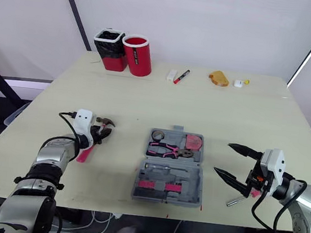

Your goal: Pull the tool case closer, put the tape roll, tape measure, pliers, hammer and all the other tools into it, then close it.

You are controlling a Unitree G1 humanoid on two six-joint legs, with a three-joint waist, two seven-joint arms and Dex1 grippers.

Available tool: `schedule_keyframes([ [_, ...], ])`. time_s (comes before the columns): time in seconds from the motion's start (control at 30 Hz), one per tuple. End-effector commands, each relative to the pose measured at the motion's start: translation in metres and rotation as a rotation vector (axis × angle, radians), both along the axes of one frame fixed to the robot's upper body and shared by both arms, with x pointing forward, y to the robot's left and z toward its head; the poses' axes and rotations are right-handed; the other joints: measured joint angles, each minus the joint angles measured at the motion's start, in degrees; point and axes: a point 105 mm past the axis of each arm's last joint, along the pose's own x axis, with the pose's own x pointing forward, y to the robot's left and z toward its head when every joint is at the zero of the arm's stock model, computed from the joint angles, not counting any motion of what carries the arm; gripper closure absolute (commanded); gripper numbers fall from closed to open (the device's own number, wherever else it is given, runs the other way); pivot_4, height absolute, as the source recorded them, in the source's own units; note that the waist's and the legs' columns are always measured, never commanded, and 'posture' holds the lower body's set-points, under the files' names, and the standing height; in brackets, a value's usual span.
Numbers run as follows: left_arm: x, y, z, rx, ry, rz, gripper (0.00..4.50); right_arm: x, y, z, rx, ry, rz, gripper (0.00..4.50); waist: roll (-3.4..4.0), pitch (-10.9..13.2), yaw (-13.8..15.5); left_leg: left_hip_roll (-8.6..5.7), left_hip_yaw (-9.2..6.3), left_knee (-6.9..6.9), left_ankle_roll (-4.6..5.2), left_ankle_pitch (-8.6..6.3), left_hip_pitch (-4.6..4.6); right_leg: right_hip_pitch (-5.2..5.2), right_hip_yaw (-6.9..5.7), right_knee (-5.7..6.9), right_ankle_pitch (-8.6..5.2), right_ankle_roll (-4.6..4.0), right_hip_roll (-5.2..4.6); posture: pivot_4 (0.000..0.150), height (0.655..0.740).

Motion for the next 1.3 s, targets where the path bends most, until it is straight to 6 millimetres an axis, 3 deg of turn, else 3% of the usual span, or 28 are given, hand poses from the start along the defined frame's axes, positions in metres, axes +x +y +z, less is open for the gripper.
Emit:
schedule_keyframes([
  [0.03, 0.006, 0.001, 0.019, 0.045, -0.026, -0.021, 1.83, -0.003, 0.004, 0.009, 0.0, -0.049, 0.012, 0.0, -0.04, 0.02, -0.02, 0.0, 0.0, 0.0, 0.0, 0.0, 0.0, 0.0, 0.0, 0.0, 0.0, 0.0, 0.0, 0.15, 0.74],
  [0.93, 0.015, 0.018, 0.01, 0.085, 0.031, 0.03, 1.83, -0.002, 0.004, 0.001, -0.011, -0.063, -0.007, 0.0, -0.09, 0.05, -0.3, 0.0, -0.05, 0.0, 0.0, 0.0, -0.05, -0.04, -0.06, 0.0, 0.0, 0.0, 0.01, 0.15, 0.74],
  [1.03, 0.016, 0.016, 0.008, 0.08, 0.035, 0.026, 2.64, -0.002, 0.004, 0.001, -0.012, -0.065, -0.007, 0.0, -0.08, 0.05, -0.3, 0.0, -0.05, 0.0, 0.0, 0.0, -0.05, -0.04, -0.06, 0.0, 0.0, 0.0, 0.01, 0.15, 0.74],
  [1.07, 0.015, 0.016, 0.007, 0.078, 0.036, 0.024, 2.72, -0.002, 0.004, 0.001, -0.012, -0.066, -0.005, 0.0, -0.08, 0.05, -0.37, 0.0, -0.05, 0.0, 0.0, 0.0, -0.05, -0.04, -0.06, 0.0, 0.0, 0.0, 0.01, 0.15, 0.74],
  [1.1, 0.015, 0.015, 0.005, 0.076, 0.038, 0.022, 3.27, -0.002, 0.005, 0.001, -0.011, -0.067, -0.002, 0.0, -0.08, 0.05, -0.36, 0.0, -0.05, 0.0, 0.0, 0.0, -0.05, -0.04, -0.06, 0.01, 0.0, 0.0, 0.01, 0.15, 0.74],
  [1.2, 0.013, 0.015, 0.003, 0.072, 0.038, 0.018, 4.32, -0.004, 0.007, 0.002, -0.006, -0.063, 0.013, 0.0, -0.08, 0.05, -0.33, 0.0, -0.05, 0.0, 0.0, 0.0, -0.05, -0.04, -0.07, 0.0, 0.0, 0.0, 0.01, 0.15, 0.74],
  [1.3, 0.012, 0.015, 0.001, 0.07, 0.036, 0.016, 4.44, -0.005, 0.009, 0.004, 0.002, -0.055, 0.041, 0.0, -0.08, 0.05, -0.34, 0.0, -0.05, 0.0, 0.0, 0.0, -0.05, -0.04, -0.06, 0.0, 0.0, 0.0, 0.01, 0.15, 0.74],
])
